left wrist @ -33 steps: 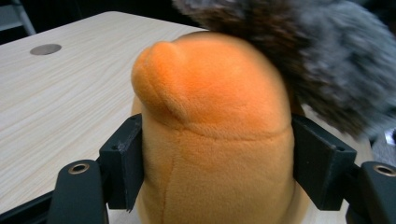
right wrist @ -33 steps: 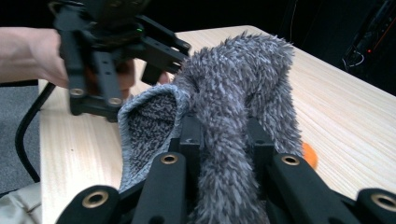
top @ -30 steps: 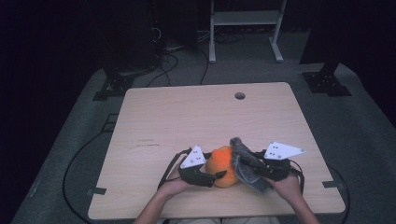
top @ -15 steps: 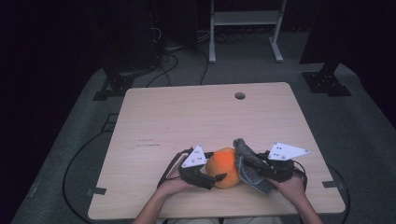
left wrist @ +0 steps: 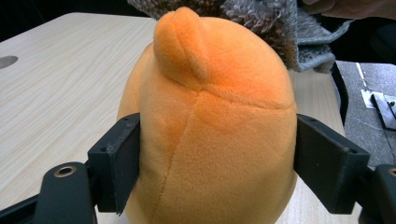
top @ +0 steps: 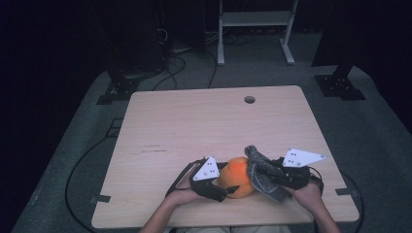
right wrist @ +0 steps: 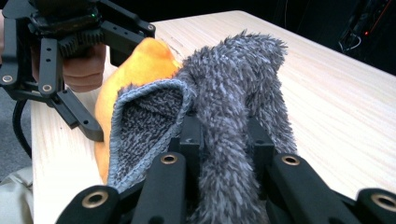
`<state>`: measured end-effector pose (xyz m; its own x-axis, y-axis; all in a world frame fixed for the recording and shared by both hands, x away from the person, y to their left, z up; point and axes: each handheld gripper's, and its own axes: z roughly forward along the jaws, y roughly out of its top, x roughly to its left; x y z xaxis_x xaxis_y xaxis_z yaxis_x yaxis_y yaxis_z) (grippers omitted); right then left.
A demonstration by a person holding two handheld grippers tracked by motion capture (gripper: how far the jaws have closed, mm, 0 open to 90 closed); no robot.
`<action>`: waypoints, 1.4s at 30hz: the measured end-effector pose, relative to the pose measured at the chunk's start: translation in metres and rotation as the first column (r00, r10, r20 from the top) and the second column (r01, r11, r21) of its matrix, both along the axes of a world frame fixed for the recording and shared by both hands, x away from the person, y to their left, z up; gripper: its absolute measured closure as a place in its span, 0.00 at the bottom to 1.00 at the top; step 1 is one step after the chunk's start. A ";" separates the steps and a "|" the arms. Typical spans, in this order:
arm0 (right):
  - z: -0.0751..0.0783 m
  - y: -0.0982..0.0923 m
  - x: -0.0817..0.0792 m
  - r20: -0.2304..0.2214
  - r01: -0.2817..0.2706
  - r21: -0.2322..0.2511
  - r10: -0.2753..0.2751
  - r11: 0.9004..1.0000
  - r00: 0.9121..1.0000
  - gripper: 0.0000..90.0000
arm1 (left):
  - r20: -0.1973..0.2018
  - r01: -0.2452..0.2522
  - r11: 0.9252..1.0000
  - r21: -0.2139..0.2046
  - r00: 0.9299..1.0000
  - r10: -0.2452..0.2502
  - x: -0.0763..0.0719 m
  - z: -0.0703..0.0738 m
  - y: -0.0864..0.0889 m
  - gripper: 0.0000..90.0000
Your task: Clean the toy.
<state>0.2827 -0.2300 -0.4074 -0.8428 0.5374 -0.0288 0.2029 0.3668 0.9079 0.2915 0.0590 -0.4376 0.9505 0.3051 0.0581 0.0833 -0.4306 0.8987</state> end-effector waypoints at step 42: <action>0.013 0.020 -0.001 -0.039 -0.085 0.064 0.088 0.994 0.995 0.82 | 0.100 0.083 0.992 0.095 0.991 -0.093 -0.015 -0.003 -0.007 0.31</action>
